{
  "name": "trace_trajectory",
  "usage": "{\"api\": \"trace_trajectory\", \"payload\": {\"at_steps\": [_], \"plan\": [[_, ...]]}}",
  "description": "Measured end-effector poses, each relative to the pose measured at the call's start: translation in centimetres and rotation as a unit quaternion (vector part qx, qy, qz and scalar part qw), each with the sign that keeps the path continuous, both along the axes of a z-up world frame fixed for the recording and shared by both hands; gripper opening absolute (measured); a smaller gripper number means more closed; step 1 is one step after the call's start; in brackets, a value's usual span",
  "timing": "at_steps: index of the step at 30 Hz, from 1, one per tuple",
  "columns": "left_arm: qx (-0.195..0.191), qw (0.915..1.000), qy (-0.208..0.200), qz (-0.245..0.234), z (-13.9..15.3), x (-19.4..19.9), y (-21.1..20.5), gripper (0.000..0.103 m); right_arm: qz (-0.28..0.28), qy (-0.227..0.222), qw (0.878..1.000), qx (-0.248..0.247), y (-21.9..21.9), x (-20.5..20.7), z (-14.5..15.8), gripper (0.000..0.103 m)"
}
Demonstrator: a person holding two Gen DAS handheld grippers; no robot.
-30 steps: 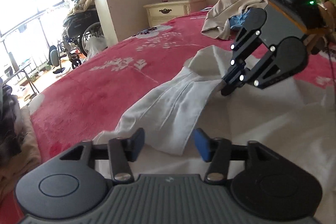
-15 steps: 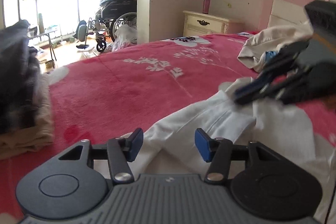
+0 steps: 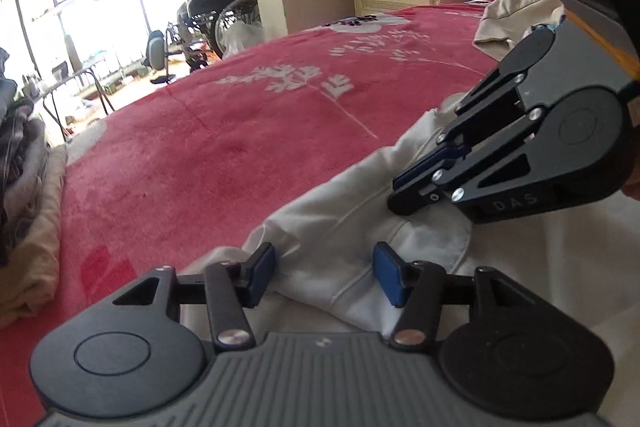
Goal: Fold clothes
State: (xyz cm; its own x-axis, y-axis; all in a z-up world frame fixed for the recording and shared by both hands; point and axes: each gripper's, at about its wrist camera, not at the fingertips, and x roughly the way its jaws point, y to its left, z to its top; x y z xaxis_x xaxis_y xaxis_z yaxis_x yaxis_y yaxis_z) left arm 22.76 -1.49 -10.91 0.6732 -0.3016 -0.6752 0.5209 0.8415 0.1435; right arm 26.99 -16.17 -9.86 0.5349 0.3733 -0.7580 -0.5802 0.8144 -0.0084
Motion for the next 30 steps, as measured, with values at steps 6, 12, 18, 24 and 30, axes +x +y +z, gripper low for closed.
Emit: {"api": "trace_trajectory", "payload": {"at_steps": [6, 12, 18, 24, 30], "plan": [[-0.004, 0.9999, -0.01, 0.01, -0.7, 0.7, 0.0, 0.06, -0.01, -0.012, 1.0, 0.015, -0.2, 1.4, -0.7, 0.008], [-0.003, 0.9998, -0.01, 0.016, -0.3, 0.7, -0.2, 0.063, -0.004, -0.035, 0.999, 0.012, -0.3, 0.7, -1.0, 0.008], [-0.032, 0.9977, -0.011, 0.058, 3.1, -0.3, 1.3, 0.073, -0.038, -0.019, 0.997, 0.071, -1.8, -0.1, 2.7, 0.027], [-0.076, 0.9915, -0.041, 0.098, 9.6, -4.4, 3.7, 0.075, -0.074, -0.048, 0.985, 0.149, -6.4, -6.2, 10.0, 0.032], [-0.156, 0.9811, -0.031, 0.11, 16.6, -12.3, 7.5, 0.08, -0.129, -0.087, 0.956, 0.25, -13.5, -17.3, 17.5, 0.044]]}}
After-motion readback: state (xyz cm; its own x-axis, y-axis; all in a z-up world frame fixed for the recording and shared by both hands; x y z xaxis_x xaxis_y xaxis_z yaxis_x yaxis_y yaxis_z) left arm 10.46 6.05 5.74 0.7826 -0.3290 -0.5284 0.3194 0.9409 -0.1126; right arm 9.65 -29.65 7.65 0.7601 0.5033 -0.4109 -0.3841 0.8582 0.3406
